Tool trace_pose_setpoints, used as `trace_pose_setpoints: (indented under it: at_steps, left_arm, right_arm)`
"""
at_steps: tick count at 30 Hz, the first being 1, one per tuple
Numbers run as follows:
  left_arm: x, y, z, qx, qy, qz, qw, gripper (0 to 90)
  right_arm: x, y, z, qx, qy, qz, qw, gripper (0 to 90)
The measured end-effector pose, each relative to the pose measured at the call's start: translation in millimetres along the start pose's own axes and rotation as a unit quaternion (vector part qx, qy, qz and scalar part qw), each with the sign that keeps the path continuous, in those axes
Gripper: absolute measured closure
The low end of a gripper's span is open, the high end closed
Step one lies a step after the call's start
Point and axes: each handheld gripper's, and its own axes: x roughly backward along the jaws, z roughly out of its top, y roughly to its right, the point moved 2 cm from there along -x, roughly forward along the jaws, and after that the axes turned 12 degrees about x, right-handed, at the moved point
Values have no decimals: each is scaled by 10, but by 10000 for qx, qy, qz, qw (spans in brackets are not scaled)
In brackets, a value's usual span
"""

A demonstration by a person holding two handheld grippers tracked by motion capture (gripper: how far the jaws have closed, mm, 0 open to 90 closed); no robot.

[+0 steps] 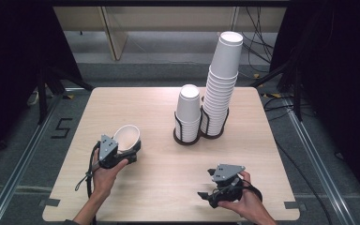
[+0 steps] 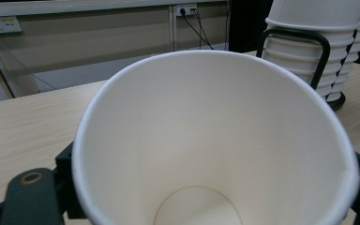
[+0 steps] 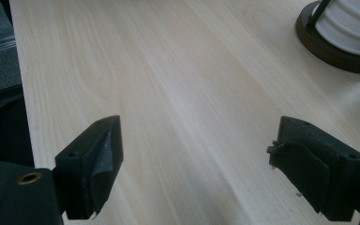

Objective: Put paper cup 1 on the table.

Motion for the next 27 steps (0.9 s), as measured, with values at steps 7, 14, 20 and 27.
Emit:
trace_pose_setpoints:
  at_steps: [7,14,20,27]
  left_arm:
    - [-49,-14,8,-11,-41,38,10000,169]
    - [-125,-37,27,-21,-62,62,10000,168]
    - [-203,-60,48,-33,-79,96,9999,168]
    - [-388,-131,96,-19,-105,167,9998,168]
  right_arm:
    - [-5,-6,-22,-43,-33,46,10000,168]
    - [-1,-8,-27,-37,-26,44,10000,168]
    - [5,-10,-37,-43,-54,26,10000,166]
    - [11,-12,-44,-83,-41,44,9999,166]
